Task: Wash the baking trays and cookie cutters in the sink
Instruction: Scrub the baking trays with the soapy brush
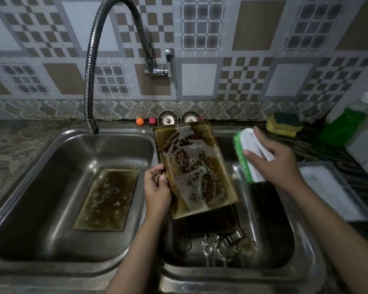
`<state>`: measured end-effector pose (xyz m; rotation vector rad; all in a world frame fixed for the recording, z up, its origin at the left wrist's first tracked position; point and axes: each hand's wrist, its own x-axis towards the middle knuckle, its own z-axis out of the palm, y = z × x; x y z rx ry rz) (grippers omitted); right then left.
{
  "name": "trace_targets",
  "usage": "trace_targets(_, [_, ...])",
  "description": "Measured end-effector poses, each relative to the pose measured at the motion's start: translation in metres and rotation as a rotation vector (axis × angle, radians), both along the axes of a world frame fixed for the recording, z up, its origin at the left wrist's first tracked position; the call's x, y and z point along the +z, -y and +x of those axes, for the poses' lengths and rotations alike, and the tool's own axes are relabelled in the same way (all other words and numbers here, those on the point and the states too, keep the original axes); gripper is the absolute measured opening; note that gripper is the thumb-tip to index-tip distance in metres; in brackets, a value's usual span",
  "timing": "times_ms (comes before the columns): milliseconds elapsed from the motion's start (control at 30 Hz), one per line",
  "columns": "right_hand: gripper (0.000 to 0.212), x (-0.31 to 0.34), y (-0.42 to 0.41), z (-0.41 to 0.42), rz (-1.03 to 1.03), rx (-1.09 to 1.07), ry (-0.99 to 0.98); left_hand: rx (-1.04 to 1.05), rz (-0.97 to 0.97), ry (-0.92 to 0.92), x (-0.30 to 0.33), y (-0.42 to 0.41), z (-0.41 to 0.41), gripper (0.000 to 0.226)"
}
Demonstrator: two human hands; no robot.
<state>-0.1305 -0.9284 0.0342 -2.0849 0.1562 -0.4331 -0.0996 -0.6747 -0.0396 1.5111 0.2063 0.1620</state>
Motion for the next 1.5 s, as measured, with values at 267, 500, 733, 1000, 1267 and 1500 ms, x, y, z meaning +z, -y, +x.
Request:
trace_targets(267, [0.048,-0.030,-0.008,-0.018,0.086,0.182,-0.183,-0.067,-0.117,-0.109,-0.004,0.005,0.002,0.030])
trace_targets(500, [0.042,-0.036,-0.021,-0.022,0.292,0.080,-0.112,-0.226,-0.064,-0.331,0.002,0.017,-0.006,0.023])
trace_targets(733, [0.032,-0.060,-0.029,-0.034,0.205,0.014,-0.222,-0.484,0.133,-0.215,0.033,0.043,-0.015,0.025])
trace_targets(1000, [0.034,-0.061,-0.044,-0.044,0.237,0.088,-0.191,-0.802,0.024,-0.298,0.046,0.067,-0.032,0.047])
trace_targets(1267, [0.041,-0.061,-0.054,-0.042,0.338,0.161,-0.116,-0.680,-0.134,-0.269,0.036,0.059,-0.030,0.039])
trace_targets(1500, [0.056,-0.052,-0.034,-0.005,0.330,-0.205,-0.151,-0.565,-0.060,-0.095,0.026,0.037,-0.040,0.045])
